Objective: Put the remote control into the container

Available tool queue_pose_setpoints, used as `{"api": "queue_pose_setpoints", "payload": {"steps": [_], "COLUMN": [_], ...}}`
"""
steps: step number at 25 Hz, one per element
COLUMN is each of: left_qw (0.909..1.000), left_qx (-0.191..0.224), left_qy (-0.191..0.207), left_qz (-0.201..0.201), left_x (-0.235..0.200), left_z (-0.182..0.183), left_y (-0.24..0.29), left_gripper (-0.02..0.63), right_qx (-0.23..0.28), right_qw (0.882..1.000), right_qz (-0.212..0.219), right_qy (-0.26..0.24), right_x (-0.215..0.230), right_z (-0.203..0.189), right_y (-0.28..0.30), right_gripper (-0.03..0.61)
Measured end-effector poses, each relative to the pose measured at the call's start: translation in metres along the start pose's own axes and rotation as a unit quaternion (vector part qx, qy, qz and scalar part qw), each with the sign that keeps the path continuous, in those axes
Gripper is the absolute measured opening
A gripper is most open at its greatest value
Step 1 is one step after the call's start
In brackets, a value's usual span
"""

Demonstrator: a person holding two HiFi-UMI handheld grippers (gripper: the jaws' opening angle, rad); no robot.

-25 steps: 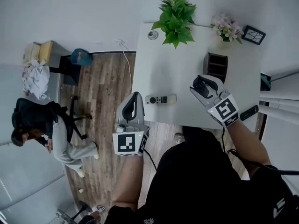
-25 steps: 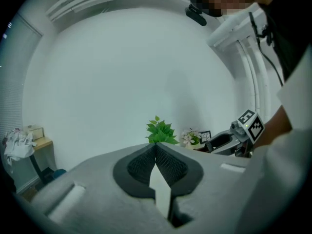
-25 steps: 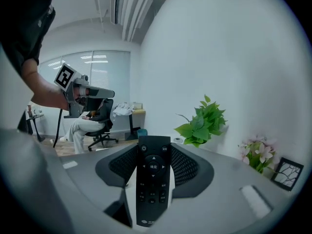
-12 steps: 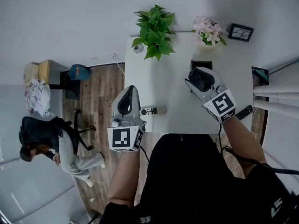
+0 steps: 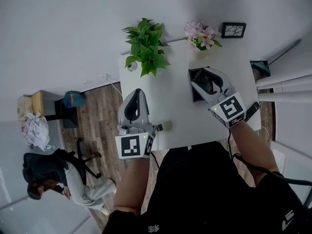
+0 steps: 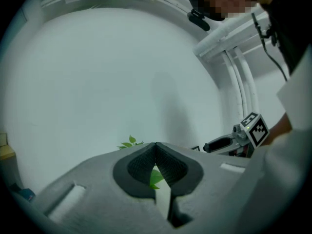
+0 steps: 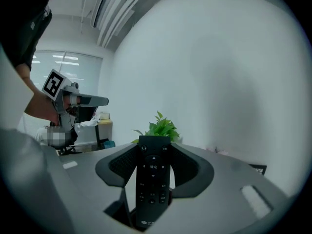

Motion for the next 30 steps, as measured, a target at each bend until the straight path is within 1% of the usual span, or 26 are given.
{"api": "queue_pose_setpoints", "payload": {"steps": [3,7,11,13,16,19,24,27,30], "left_qw": [0.9992,0.9983,0.9964,0.9957,0.9954,0.9958,0.9955,0.9957,0.9959], "left_qx": [0.015,0.017,0.030,0.032,0.027,0.019,0.022,0.016,-0.001], "left_qy": [0.014,-0.009,-0.002,-0.005,-0.012,-0.020,-0.034,-0.031,-0.026], "left_qz": [-0.035,-0.055,-0.079,-0.086,-0.092,-0.088,-0.086,-0.086,-0.087], "left_x": [-0.007,-0.016,-0.021,-0.021,-0.023,-0.028,-0.030,-0.031,-0.033], "left_z": [0.004,0.000,0.000,-0.002,-0.009,-0.015,-0.022,-0.021,-0.027], "left_y": [0.018,0.041,0.058,0.064,0.067,0.072,0.080,0.082,0.084], "left_gripper": [0.002,0.002,0.002,0.002,0.002,0.002,0.002,0.002,0.002], "right_qx": [-0.001,-0.004,-0.005,-0.007,-0.011,-0.004,0.009,0.016,0.022], "right_qw": [1.000,0.998,0.995,0.994,0.994,0.994,0.993,0.993,0.993], "right_qz": [-0.031,-0.069,-0.086,-0.092,-0.095,-0.095,-0.103,-0.101,-0.103], "right_qy": [-0.003,0.013,0.046,0.049,0.052,0.049,0.049,0.054,0.051], "right_x": [0.002,0.011,0.022,0.025,0.025,0.028,0.034,0.038,0.041], "right_z": [0.006,0.009,0.008,0.005,0.000,0.000,-0.003,-0.003,-0.006], "right_y": [0.000,0.005,0.013,0.017,0.025,0.034,0.047,0.056,0.063], "right_gripper": [0.212,0.212,0.212,0.212,0.212,0.212,0.212,0.212,0.213]}}
Point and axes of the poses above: the fingertips, and each gripper's own axes: y forward along the fingers, x to its right, z out of its top, the point moved 9 cm from there along -y, backward along the fingers, and after that the axes turned 12 degrees about -z, right-handed, at the moved point
